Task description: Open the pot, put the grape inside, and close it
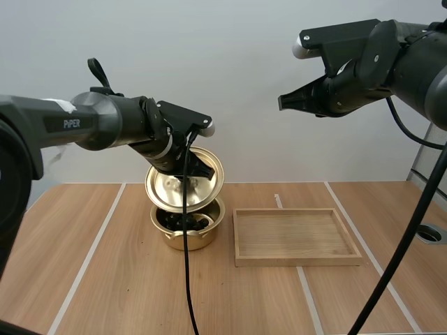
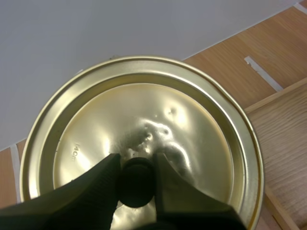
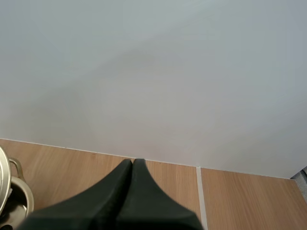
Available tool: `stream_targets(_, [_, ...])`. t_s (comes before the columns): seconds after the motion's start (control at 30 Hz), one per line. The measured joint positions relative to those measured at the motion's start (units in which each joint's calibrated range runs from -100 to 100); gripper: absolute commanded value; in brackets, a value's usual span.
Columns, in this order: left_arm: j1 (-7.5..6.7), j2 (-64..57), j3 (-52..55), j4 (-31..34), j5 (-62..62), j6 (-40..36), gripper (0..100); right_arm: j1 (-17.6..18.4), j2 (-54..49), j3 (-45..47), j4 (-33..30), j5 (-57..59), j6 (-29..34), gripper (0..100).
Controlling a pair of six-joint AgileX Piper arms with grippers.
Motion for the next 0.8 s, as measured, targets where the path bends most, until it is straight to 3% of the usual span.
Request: stream_targets(0.8, [0.0,7.7,0.0,0.0,-0.29,0.28,0,0.0,0.0,0.0,0.0,0.0,0.0,0])
